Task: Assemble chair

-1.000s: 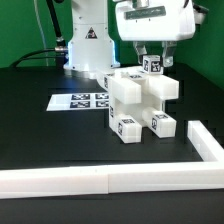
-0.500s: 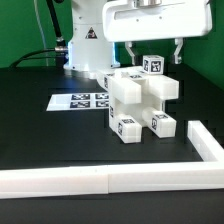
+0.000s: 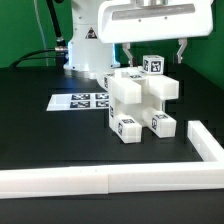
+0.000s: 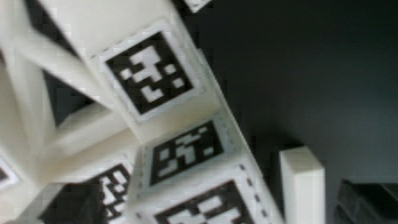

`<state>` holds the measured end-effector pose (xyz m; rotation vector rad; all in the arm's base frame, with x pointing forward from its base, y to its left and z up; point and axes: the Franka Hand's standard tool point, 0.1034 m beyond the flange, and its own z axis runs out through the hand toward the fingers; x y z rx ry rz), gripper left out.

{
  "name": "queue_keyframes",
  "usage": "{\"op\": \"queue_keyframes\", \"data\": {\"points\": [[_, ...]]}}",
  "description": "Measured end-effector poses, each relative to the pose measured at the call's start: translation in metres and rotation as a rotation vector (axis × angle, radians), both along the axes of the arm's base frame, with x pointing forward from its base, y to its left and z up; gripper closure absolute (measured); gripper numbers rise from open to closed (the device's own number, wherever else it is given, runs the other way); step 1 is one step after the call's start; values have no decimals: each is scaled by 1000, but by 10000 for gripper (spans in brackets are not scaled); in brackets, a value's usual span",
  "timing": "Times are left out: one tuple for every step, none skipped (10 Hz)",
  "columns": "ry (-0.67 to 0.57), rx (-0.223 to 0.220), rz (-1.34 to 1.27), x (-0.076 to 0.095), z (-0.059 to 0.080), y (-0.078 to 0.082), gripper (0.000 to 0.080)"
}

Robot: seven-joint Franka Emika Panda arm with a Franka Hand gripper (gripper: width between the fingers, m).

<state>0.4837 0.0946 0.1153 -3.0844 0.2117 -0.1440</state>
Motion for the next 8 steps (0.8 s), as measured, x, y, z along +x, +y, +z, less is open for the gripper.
{"op": "queue_keyframes", "data": {"points": [[-4,-12,67,0,0,1,150],[-6,-17,114,0,0,0,150],[-11,-23,182,-1,-1,0,150],[-11,-26,213,-1,-1,-1,274],[-10,-25,206,-1,-1,-1,274],[-10,-25,206,-1,-1,-1,414],[-10,-25,206,-1,-1,-1,515],[-10,-25,206,-1,-1,-1,514]]}}
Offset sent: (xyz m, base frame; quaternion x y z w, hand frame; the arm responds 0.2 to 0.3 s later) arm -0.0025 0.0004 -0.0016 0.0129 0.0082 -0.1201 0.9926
